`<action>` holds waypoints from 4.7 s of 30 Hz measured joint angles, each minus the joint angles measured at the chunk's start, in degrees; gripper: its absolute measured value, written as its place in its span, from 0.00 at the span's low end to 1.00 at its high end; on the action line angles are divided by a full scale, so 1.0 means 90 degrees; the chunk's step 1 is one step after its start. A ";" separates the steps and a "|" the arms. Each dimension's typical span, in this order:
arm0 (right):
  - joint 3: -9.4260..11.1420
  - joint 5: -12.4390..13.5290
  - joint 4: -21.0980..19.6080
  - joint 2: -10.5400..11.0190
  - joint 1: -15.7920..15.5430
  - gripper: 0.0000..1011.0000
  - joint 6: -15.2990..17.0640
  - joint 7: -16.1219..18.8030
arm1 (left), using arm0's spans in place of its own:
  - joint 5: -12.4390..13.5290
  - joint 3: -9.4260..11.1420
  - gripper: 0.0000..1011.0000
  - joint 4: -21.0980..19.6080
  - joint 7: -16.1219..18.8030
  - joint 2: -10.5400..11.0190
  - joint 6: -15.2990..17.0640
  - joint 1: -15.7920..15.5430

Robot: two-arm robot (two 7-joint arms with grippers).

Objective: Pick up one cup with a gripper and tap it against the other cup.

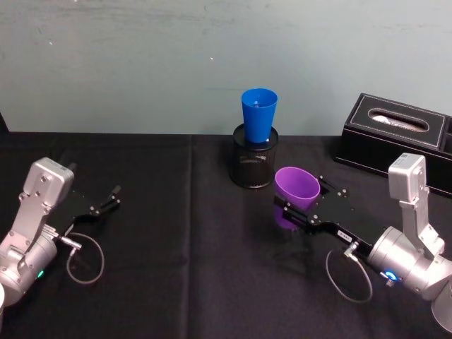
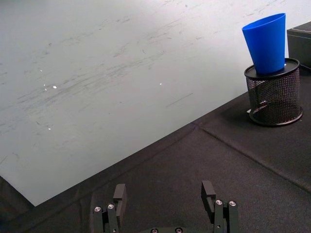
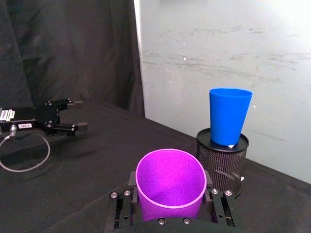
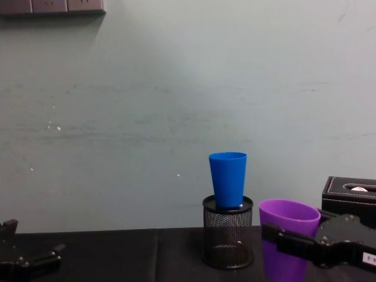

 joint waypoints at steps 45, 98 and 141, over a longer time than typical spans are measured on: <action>-0.0179 -0.0068 0.1175 -0.0325 0.0316 0.72 -0.0315 0.0304 | 0.0000 0.0000 1.00 0.0000 0.0000 0.0000 0.0000 0.0000; -0.0197 -0.0187 0.1476 -0.0422 0.0401 0.72 -0.0402 0.0346 | 0.0000 0.0000 1.00 0.0000 0.0000 0.0000 0.0000 0.0000; -0.0198 -0.0188 0.1475 -0.0422 0.0401 0.76 -0.0402 0.0343 | 0.0000 0.0000 1.00 0.0000 0.0000 0.0000 0.0000 0.0000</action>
